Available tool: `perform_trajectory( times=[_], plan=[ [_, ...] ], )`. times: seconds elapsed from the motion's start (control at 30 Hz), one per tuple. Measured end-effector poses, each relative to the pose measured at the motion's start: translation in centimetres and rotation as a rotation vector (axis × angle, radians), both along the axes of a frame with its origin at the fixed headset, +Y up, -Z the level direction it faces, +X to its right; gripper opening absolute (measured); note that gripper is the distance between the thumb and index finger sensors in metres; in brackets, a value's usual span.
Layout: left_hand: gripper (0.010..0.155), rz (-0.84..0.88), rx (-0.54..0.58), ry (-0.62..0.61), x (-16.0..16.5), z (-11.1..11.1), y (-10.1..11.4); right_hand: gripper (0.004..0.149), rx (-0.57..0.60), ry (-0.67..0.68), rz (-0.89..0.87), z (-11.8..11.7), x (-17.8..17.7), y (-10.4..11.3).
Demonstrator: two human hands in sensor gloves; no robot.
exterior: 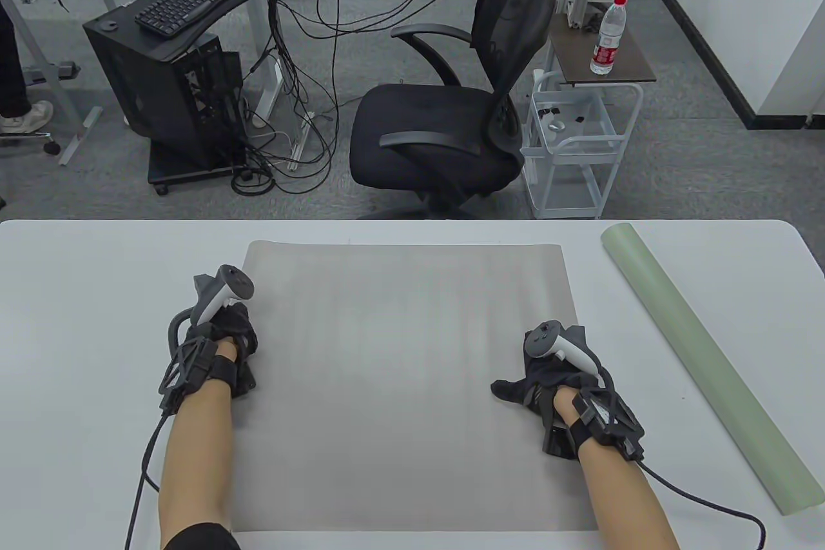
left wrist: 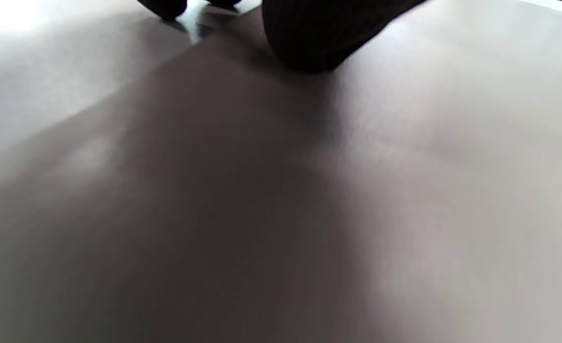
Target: Unroll desk mats and stack together
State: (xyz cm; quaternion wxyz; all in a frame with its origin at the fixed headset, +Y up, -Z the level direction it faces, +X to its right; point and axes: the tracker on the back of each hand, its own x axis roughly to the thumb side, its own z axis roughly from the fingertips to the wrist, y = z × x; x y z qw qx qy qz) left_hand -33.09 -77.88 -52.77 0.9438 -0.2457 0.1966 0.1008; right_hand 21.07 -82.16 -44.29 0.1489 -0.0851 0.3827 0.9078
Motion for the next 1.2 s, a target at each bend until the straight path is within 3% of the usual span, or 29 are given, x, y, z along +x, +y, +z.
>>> perform_trajectory(
  times=[0.13,0.3,0.47,0.57,0.73,0.87,0.93,0.97,1.03,1.13,1.2],
  plan=[
    [0.071,-0.114,-0.007,0.006,0.9,-1.6,-0.2,0.105,0.0,0.0,-0.001,0.0,0.0,0.0],
    [0.071,-0.114,0.003,0.063,1.2,-2.8,-0.3,0.105,0.002,-0.001,-0.001,0.0,0.0,0.0],
    [0.066,-0.119,0.028,0.04,1.2,-1.8,0.6,0.105,0.0,-0.004,0.004,0.0,0.0,0.0],
    [0.072,-0.013,0.088,0.001,1.7,-0.3,2.1,0.105,-0.005,-0.006,0.013,0.0,0.0,0.1],
    [0.077,0.37,0.334,-0.096,4.6,7.0,7.3,0.109,0.025,-0.03,0.018,-0.1,0.0,0.5],
    [0.078,0.592,0.423,-0.166,8.3,14.1,8.4,0.116,0.159,-0.038,0.032,0.3,-0.4,1.4],
    [0.077,0.666,0.469,-0.185,9.8,17.0,8.1,0.104,0.233,0.003,0.083,0.7,-0.4,2.1],
    [0.077,0.697,0.479,-0.196,10.5,18.4,7.7,0.099,0.33,0.003,0.131,1.0,0.3,3.1],
    [0.076,0.721,0.495,-0.205,11.7,20.1,6.5,0.095,0.414,-0.06,0.21,1.5,2.3,4.8],
    [0.074,0.754,0.477,-0.24,13.3,21.0,4.3,0.091,0.443,-0.117,0.413,2.1,6.7,7.0],
    [0.072,0.741,0.429,-0.275,14.4,21.0,3.3,0.089,0.466,-0.216,0.557,2.6,11.7,8.2]
  ],
)
